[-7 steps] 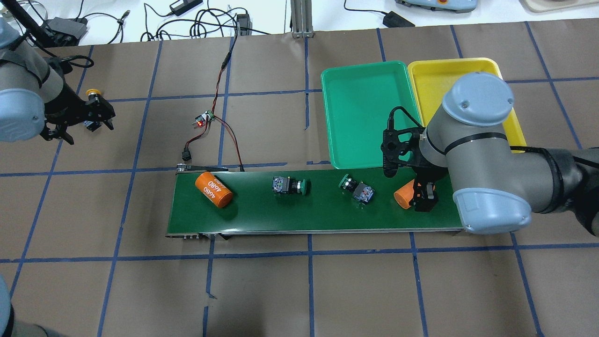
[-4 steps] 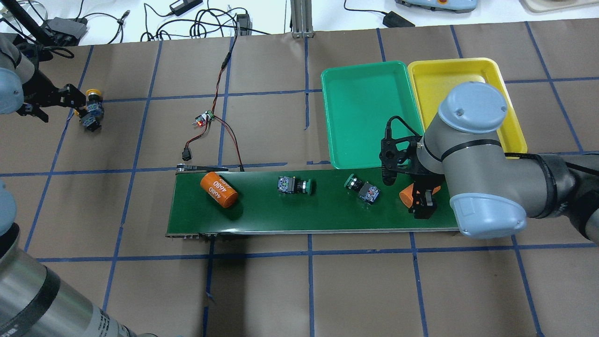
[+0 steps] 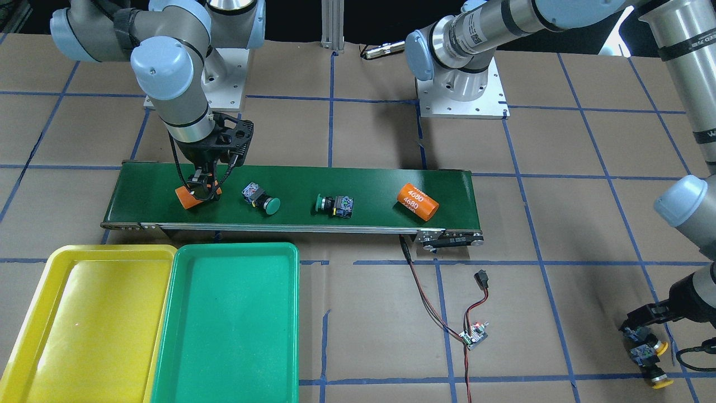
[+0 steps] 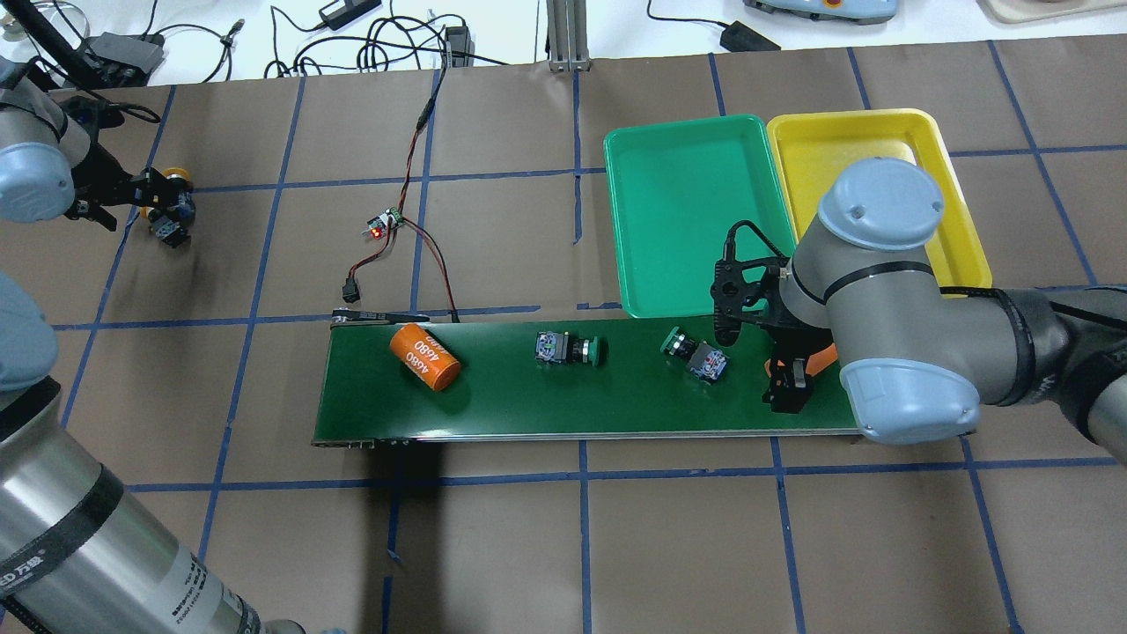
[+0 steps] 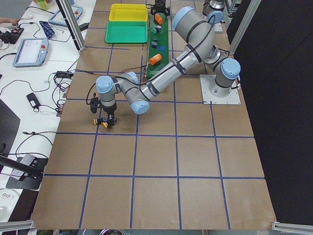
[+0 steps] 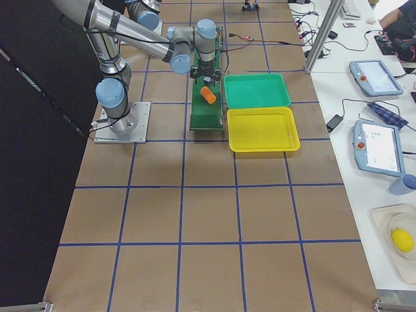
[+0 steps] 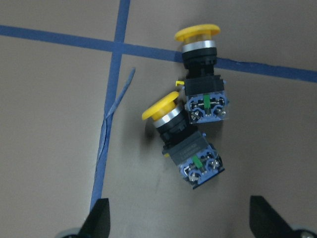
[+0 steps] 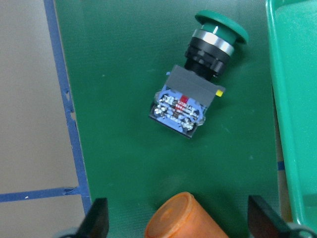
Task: Sort buttons by color to trays
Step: 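Grasp a green button with the right gripper while the left grasps a yellow one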
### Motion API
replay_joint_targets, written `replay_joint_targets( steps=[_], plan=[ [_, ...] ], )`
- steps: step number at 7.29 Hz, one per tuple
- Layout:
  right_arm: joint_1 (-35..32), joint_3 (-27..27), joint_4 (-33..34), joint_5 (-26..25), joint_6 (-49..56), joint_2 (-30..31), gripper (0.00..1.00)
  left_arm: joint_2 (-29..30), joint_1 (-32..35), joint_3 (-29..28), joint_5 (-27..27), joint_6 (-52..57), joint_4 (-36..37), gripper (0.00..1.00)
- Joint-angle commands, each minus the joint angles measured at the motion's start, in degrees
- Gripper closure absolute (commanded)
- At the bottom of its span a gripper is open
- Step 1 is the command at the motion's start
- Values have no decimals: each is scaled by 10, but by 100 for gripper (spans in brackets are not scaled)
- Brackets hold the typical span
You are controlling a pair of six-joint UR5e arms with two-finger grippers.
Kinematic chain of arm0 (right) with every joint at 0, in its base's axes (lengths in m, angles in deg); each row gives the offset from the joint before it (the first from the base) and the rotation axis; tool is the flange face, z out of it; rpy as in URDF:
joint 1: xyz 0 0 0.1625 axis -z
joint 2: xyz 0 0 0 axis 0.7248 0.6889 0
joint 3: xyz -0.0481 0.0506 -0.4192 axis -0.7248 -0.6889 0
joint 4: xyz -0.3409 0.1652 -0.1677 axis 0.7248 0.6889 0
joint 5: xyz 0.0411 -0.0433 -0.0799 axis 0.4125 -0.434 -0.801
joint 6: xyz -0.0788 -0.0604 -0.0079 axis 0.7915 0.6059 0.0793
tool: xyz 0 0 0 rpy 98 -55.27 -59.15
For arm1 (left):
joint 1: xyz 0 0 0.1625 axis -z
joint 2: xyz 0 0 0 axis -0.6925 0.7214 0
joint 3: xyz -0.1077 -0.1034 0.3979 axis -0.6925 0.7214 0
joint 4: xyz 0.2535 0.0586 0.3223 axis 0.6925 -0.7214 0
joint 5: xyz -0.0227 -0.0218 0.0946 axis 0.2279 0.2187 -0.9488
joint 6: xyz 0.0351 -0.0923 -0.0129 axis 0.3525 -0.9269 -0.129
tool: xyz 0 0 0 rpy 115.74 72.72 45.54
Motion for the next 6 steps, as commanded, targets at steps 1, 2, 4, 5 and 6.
replay_joint_targets(
  steps=[1, 2, 4, 5, 6],
  plan=[
    [0, 0, 12, 2, -4, -7, 0, 21, 0, 10, 17, 1, 45, 0],
    [0, 3, 38, 1, -11, -14, 0, 25, 0, 10, 17, 3, 51, 7],
    [-1, 3, 39, 2, -54, -21, 0, 26, -1, 11, 15, 46, 52, 62],
    [-1, 3, 40, 4, -55, -23, 0, 25, -2, 10, 15, 48, 53, 70],
    [-1, 5, 40, 7, -56, -23, 0, 5, 0, 14, 14, 40, 45, 70]
  ],
)
